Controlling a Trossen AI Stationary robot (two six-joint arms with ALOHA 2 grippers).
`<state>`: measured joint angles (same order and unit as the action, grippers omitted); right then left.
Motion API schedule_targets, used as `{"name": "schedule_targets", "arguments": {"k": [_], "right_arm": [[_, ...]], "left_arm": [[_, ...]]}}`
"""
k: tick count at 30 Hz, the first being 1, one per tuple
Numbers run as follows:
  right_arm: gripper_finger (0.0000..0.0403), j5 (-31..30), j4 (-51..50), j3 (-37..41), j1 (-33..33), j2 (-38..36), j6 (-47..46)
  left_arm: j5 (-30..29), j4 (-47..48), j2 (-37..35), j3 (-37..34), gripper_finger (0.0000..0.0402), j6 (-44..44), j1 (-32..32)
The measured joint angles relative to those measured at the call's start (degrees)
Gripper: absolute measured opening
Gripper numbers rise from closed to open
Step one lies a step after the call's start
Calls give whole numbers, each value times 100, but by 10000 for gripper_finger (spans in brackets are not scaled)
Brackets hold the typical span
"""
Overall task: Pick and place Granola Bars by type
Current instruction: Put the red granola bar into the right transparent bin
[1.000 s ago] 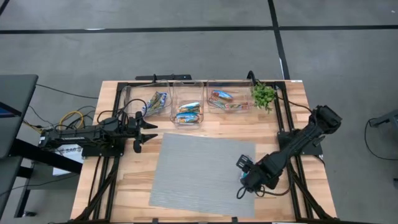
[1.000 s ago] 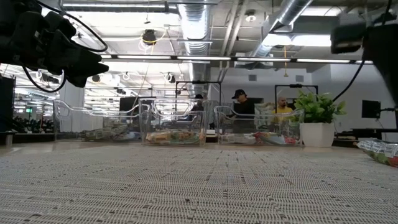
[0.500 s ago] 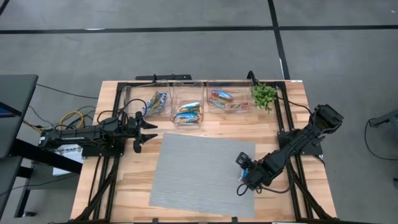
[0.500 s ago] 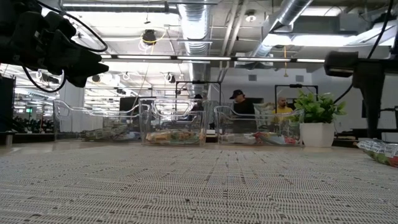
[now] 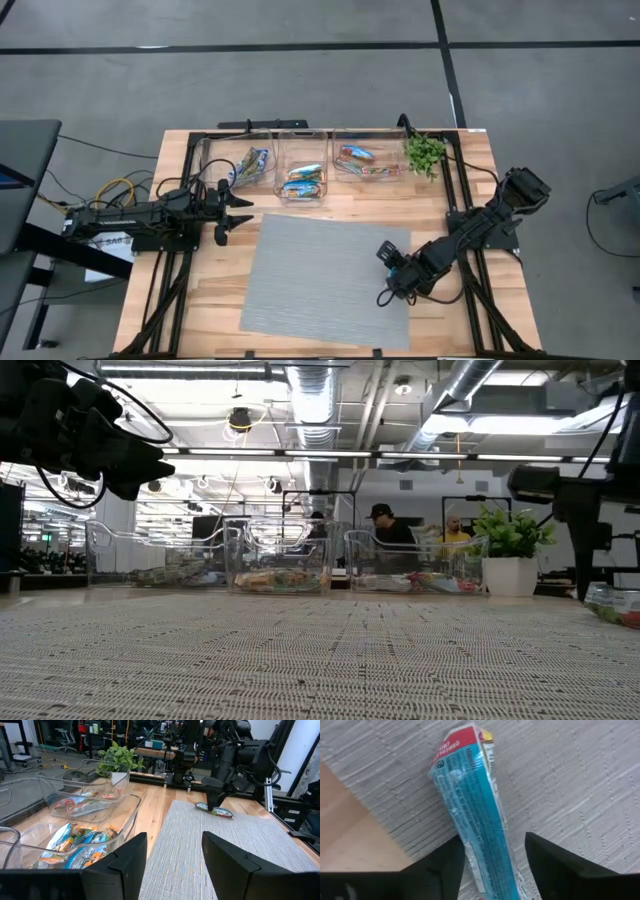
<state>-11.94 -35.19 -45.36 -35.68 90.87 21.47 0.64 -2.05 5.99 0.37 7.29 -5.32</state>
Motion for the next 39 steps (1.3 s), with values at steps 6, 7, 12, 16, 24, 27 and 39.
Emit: {"name": "schedule_targets", "arguments": {"k": [6,7,12,16,24,27,39], "right_arm": [[125,1,10,2,91,-2,-49],[110,0,12,2,94,-2,-78],[59,0,44,0,94,-2,-299],[38,5,144,-146,126,-20,-709],[30,20,1308,-601,562,-511,-2080],[34,17,1889,-767,819,-747,-2553],[33,4,3789,-1304,1483,-1492,-3060]], "left_arm": [[0,1,1,1,183,-1,-1],[0,1,1,-1,183,-2,0],[-1,0,1,-1,183,0,-1],[0,-1,1,1,183,0,-2],[-1,0,0,-1,183,-1,-2],[0,-1,0,-1,183,-2,0],[-2,0,-1,0,183,0,-1]]}}
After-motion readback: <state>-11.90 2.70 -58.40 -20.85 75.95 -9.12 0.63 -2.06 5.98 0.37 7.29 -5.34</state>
